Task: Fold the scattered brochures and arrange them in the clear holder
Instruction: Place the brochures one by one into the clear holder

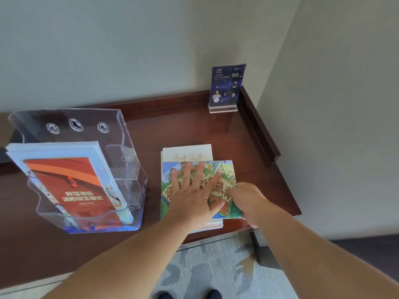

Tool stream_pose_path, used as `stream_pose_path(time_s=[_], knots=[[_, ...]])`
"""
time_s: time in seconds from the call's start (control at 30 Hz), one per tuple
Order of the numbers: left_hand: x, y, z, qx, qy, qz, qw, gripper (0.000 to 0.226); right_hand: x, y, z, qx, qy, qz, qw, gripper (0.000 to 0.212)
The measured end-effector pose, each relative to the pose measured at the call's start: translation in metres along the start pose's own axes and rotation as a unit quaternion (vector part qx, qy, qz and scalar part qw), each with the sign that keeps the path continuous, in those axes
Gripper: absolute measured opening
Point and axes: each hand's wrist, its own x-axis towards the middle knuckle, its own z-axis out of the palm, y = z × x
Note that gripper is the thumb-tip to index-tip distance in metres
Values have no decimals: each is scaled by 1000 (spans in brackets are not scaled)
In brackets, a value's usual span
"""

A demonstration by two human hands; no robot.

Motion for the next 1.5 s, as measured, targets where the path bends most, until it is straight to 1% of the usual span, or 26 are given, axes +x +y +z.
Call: stream_pose_path(time_s=[0.1,0.17,0.23,0.3,0.4,0.5,0.57,0.6,0.63,0.67,0.7,0.73,0.8,1.03,1.13,1.27,1.33,1.43,1.5], knots=[[2,1,-6,-15,-33,6,999,73,-1,0,0,13,1,-9,1000,36],[4,-1,-19,-57,-42,-4,997,71,-3,5,-1,46,11,-15,999,31],[6,-7,-36,-103,-10,-32,994,68,-7,6,-4,92,10,-1,996,26],[6,-12,-56,-135,41,-79,987,66,-13,4,-13,120,9,4,993,27],[8,-18,-92,-209,116,-136,961,68,-25,-6,-29,150,11,-25,988,27],[8,-18,-127,-333,173,-171,911,69,-38,-17,-45,188,9,-57,981,24],[7,-16,-146,-420,181,-219,862,67,-47,-25,-54,204,6,-79,976,23],[6,-16,-154,-475,178,-244,827,61,-52,-29,-58,205,5,-89,975,23],[6,-16,-161,-530,178,-259,788,49,-56,-32,-62,205,2,-99,974,23],[4,-16,-167,-570,180,-267,756,32,-60,-35,-66,206,-2,-108,973,23],[1,-17,-172,-594,184,-270,735,16,-64,-38,-68,207,-7,-115,971,23],[-4,-17,-178,-610,189,-268,721,5,-68,-40,-71,209,-13,-122,970,23],[-15,-19,-187,-630,201,-262,703,2,-75,-46,-73,216,-24,-146,965,20],[-64,-48,-223,-625,270,-216,700,9,-113,-85,-56,219,-34,-285,933,12],[-87,-73,-235,-630,286,-196,695,11,-130,-100,-37,203,-42,-322,924,10],[-116,-115,-240,-632,300,-190,689,12,-152,-115,2,175,-51,-346,921,9],[-129,-138,-239,-634,303,-186,687,11,-163,-121,22,166,-35,-355,919,9],[-146,-173,-235,-632,287,-180,698,9,-182,-133,52,161,8,-374,913,12],[-157,-195,-231,-629,273,-181,705,13,-195,-142,71,136,39,-387,911,16]])
